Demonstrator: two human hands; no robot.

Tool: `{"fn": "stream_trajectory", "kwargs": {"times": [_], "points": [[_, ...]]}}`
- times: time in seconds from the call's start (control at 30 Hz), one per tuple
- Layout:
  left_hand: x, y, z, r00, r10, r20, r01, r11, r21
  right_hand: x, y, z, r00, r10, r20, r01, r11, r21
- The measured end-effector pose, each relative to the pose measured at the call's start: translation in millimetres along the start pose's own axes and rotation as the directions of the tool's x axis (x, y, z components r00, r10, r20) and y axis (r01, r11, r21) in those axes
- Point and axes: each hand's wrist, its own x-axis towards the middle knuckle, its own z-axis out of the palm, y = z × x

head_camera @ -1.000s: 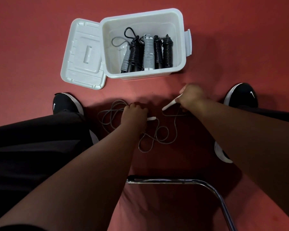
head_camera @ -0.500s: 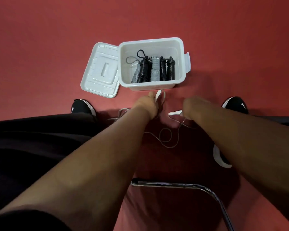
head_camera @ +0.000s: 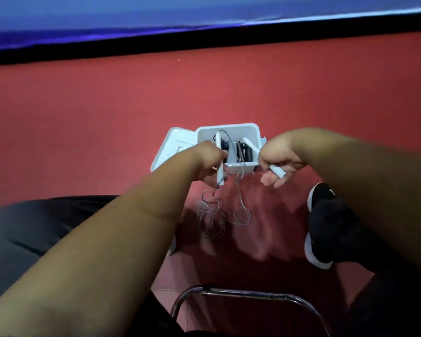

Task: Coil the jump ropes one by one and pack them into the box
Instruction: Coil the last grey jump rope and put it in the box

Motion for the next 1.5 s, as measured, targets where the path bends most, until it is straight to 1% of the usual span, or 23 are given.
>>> {"fn": "stream_trajectory", "kwargs": {"times": [0.1, 0.17, 0.23, 0.33, 0.43, 0.53, 0.63, 0.7, 0.8, 0.87, 0.93, 1.03, 1.1, 1.13, 1.2, 1.23, 1.27, 1.33, 1.37, 1.4, 1.43, 1.5], "points": [[-40.5, 24.0, -18.5, 0.990, 0.130, -0.057, -0.129, 0.991, 0.021, -50.6, -17.7, -9.5, 0.986, -0.140, -0.094, 0.144, 0.989, 0.040], [-61.1, 39.4, -27.2, 0.963, 0.237, -0.126, -0.234, 0.972, 0.039, -82.5, -29.4, -9.9, 0.952, -0.252, -0.175, 0.268, 0.961, 0.074], [-82.1, 54.2, -31.8, 0.936, 0.317, -0.150, -0.317, 0.948, 0.026, -108.5, -39.0, -6.1, 0.917, -0.330, -0.224, 0.368, 0.917, 0.156], [-104.6, 71.0, -32.8, 0.928, 0.350, -0.129, -0.357, 0.933, -0.038, -133.2, -46.8, 2.8, 0.847, -0.442, -0.296, 0.511, 0.831, 0.219], [-111.1, 78.7, -31.9, 0.920, 0.353, -0.170, -0.375, 0.919, -0.119, -143.2, -48.8, 12.4, 0.783, -0.537, -0.314, 0.605, 0.774, 0.183], [-106.5, 76.6, -31.0, 0.898, 0.360, -0.252, -0.403, 0.903, -0.147, -136.3, -46.7, 19.3, 0.771, -0.534, -0.346, 0.604, 0.785, 0.136], [-96.0, 71.9, -32.2, 0.892, 0.357, -0.277, -0.417, 0.886, -0.202, -128.0, -46.6, 23.5, 0.767, -0.527, -0.367, 0.586, 0.808, 0.063], [-91.0, 70.7, -32.8, 0.894, 0.336, -0.296, -0.407, 0.885, -0.226, -125.6, -49.0, 24.3, 0.777, -0.521, -0.354, 0.577, 0.814, 0.068], [-82.6, 77.0, -28.2, 0.912, 0.303, -0.277, -0.376, 0.888, -0.265, -114.0, -49.2, 18.3, 0.787, -0.492, -0.371, 0.555, 0.828, 0.078], [-77.2, 82.3, -25.3, 0.914, 0.309, -0.264, -0.373, 0.895, -0.245, -105.5, -49.1, 14.7, 0.751, -0.505, -0.425, 0.553, 0.833, -0.013], [-73.9, 88.5, -23.4, 0.911, 0.331, -0.247, -0.383, 0.899, -0.210, -98.9, -50.5, 12.0, 0.691, -0.532, -0.490, 0.559, 0.822, -0.105], [-72.0, 100.7, -25.2, 0.905, 0.350, -0.242, -0.388, 0.913, -0.128, -93.4, -52.4, 4.2, 0.649, -0.540, -0.535, 0.553, 0.818, -0.155], [-71.4, 110.5, -30.8, 0.900, 0.334, -0.281, -0.378, 0.918, -0.120, -94.3, -52.3, -3.0, 0.628, -0.535, -0.565, 0.543, 0.821, -0.174], [-69.8, 114.5, -34.6, 0.890, 0.320, -0.324, -0.371, 0.922, -0.110, -94.4, -51.9, -7.0, 0.623, -0.532, -0.574, 0.533, 0.825, -0.186], [-62.8, 118.0, -43.0, 0.836, 0.332, -0.436, -0.381, 0.924, -0.028, -95.9, -51.1, -14.0, 0.604, -0.541, -0.585, 0.514, 0.826, -0.233], [-59.0, 118.1, -47.1, 0.810, 0.363, -0.460, -0.398, 0.917, 0.021, -96.4, -51.1, -17.5, 0.583, -0.556, -0.593, 0.511, 0.818, -0.264], [-56.9, 117.9, -49.3, 0.801, 0.411, -0.435, -0.425, 0.902, 0.069, -97.5, -51.2, -20.8, 0.558, -0.572, -0.602, 0.516, 0.807, -0.288], [-54.2, 116.1, -49.3, 0.819, 0.505, -0.271, -0.489, 0.862, 0.130, -102.0, -52.8, -26.8, 0.502, -0.606, -0.617, 0.551, 0.774, -0.312], [-53.1, 114.4, -47.7, 0.832, 0.524, -0.184, -0.501, 0.851, 0.158, -104.2, -53.3, -30.0, 0.480, -0.613, -0.627, 0.586, 0.757, -0.291], [-50.1, 112.2, -45.7, 0.846, 0.520, -0.117, -0.496, 0.849, 0.183, -105.8, -53.3, -33.6, 0.469, -0.607, -0.642, 0.635, 0.737, -0.233], [-45.5, 109.6, -43.7, 0.860, 0.504, -0.080, -0.481, 0.852, 0.206, -106.5, -53.0, -37.4, 0.462, -0.589, -0.663, 0.686, 0.711, -0.153], [-35.8, 103.3, -41.7, 0.879, 0.475, -0.049, -0.447, 0.855, 0.262, -107.3, -50.9, -46.2, 0.445, -0.550, -0.707, 0.770, 0.638, -0.012]]}}
